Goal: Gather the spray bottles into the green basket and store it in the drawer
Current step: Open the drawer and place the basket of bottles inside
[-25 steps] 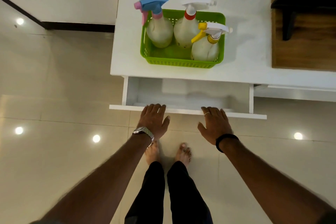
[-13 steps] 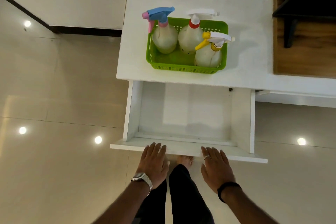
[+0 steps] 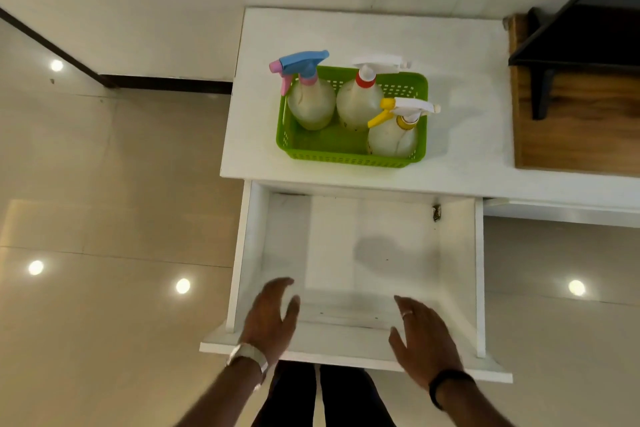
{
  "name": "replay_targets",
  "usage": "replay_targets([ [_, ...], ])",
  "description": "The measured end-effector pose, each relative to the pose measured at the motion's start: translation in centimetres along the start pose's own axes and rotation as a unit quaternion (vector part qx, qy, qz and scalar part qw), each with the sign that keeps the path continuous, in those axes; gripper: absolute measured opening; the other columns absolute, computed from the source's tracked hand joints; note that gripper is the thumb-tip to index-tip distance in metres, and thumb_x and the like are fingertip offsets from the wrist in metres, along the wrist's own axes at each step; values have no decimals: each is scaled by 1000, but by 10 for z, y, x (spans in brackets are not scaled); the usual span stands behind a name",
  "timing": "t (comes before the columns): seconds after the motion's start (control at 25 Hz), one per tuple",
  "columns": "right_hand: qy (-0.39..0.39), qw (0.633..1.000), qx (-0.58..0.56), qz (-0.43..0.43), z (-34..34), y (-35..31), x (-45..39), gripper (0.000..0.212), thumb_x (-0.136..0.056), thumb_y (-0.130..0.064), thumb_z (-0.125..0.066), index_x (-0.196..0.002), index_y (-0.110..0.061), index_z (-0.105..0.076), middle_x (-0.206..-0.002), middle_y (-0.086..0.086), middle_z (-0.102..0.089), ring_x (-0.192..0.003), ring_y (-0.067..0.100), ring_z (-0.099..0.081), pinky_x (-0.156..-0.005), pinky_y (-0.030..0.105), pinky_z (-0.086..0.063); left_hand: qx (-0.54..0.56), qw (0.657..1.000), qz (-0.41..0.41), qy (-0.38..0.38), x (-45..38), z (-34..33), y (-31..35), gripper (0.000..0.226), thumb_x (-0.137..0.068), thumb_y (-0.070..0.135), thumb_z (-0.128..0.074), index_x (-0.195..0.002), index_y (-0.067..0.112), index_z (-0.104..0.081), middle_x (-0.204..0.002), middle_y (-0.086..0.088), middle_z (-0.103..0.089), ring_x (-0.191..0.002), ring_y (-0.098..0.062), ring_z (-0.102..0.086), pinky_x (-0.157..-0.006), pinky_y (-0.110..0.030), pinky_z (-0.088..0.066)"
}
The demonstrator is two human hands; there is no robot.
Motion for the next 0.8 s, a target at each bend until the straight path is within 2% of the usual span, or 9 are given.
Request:
replay_targets([
  [0.08, 69, 997, -46, -4, 61, 2, -32, 58, -100, -36, -49, -155, -18, -41, -154, 2, -49, -143, 19, -45, -121, 32, -33, 114, 990, 13, 76, -43, 56, 24, 23, -102, 24, -55, -122, 21, -67, -123, 1, -70, -111, -20, -68, -99, -39, -55],
  [0.16, 136, 985, -103, -14, 125, 8, -63, 48, -99, -29, -55, -145, -14, -53, -144, 7, -59, -133, 24, -55, -113, 36, -43, 166, 978, -9, 124, -85, 107, 56, 19, -103, 19, -52, -110, 22, -69, -111, -5, -74, -103, -27, -71, -91, -39, -58],
  [0.32, 243, 921, -287, -100, 228, 30, -124, 31, -99, -23, -55, -126, -15, -68, -126, 7, -71, -120, 26, -64, -101, 30, -46, 305, 932, 12, 193, -165, 177, 101, 30, -104, 25, -48, -124, 8, -64, -130, -18, -67, -119, -32, -63, -108, -55, -48],
  [0.4, 214, 869, -419, -152, 245, 34, -161, 34, -101, -25, -50, -126, -9, -67, -124, 11, -70, -126, 33, -61, -105, 37, -46, 397, 906, 68, 131, -198, 173, 115, 43, -107, 35, -41, -139, 10, -55, -147, -13, -56, -135, -26, -51, -121, -49, -36],
  [0.44, 181, 825, -509, -170, 243, 30, -179, 36, -103, -26, -48, -126, -4, -64, -124, 14, -68, -129, 36, -59, -107, 43, -46, 437, 890, 100, 85, -209, 164, 120, 49, -108, 41, -35, -143, 11, -52, -151, -10, -52, -140, -25, -47, -123, -46, -33],
  [0.52, 114, 743, -631, -191, 232, 16, -201, 39, -106, -31, -44, -133, -7, -59, -134, 15, -65, -129, 32, -60, -105, 45, -49, 488, 861, 144, 24, -217, 147, 129, 50, -108, 45, -30, -136, 13, -56, -142, -6, -59, -129, -23, -56, -118, -40, -40],
  [0.6, 82, 715, -666, -196, 223, 5, -207, 43, -106, -38, -43, -139, -12, -56, -138, 11, -64, -126, 29, -61, -100, 42, -53, 508, 845, 164, 13, -218, 139, 131, 40, -109, 41, -33, -123, 14, -60, -123, -5, -65, -107, -20, -63, -103, -36, -51],
  [0.64, 78, 709, -672, -198, 220, 2, -207, 46, -106, -41, -44, -141, -14, -55, -139, 9, -63, -125, 29, -62, -101, 44, -53, 512, 842, 170, 12, -217, 136, 132, 38, -108, 38, -35, -123, 14, -60, -119, -6, -66, -107, -21, -65, -100, -35, -53],
  [0.8, 95, 701, -675, -209, 218, 1, -208, 48, -106, -47, -43, -142, -16, -53, -139, 9, -61, -123, 29, -62, -99, 47, -54, 499, 852, 158, 11, -217, 135, 137, 36, -108, 35, -39, -130, 15, -60, -133, -6, -66, -128, -23, -62, -113, -40, -48],
])
Point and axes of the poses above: each hand's wrist, its own x-axis away from the middle knuckle, its own z-axis out of the back of the hand, y = z × x, the point moved 10 cm from there along -x, towards the middle knuckle
